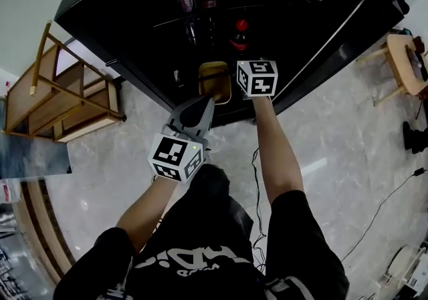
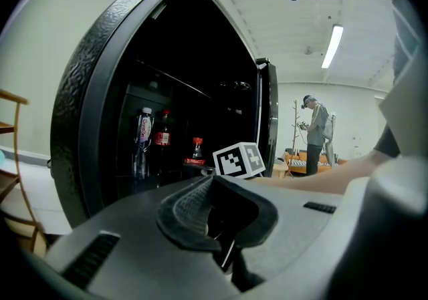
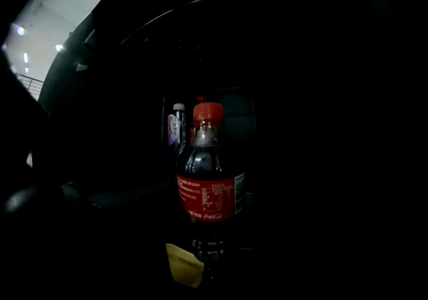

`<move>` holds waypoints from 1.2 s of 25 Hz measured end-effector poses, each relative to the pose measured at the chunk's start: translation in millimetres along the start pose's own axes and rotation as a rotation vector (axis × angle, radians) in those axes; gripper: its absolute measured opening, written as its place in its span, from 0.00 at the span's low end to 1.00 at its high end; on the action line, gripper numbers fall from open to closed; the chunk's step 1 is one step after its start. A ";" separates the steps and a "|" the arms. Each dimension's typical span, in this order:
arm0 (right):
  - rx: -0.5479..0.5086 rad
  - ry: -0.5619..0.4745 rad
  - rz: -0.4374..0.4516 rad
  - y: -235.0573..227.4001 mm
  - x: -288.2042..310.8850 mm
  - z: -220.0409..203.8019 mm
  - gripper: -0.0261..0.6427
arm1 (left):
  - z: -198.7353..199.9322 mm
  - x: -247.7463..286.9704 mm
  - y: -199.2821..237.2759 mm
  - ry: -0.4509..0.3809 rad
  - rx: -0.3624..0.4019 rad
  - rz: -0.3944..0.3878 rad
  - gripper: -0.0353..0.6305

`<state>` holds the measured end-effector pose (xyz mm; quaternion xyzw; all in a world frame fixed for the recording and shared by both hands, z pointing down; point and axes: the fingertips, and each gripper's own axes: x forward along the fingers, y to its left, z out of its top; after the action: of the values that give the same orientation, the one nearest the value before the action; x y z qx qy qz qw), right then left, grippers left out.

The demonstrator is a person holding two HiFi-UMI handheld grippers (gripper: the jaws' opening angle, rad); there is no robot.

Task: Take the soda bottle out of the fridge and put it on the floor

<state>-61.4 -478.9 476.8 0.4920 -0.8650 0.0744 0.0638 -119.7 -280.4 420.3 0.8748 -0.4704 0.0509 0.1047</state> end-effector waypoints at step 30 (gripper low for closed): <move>-0.042 -0.030 -0.032 43.3 -152.4 -31.3 0.52 | -48.7 -19.8 -73.5 -0.015 -0.012 -0.169 0.06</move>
<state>-20.2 -322.8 476.7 0.5052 -0.8594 0.0479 0.0625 -68.9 -213.7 454.0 0.9110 -0.3960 0.0326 0.1107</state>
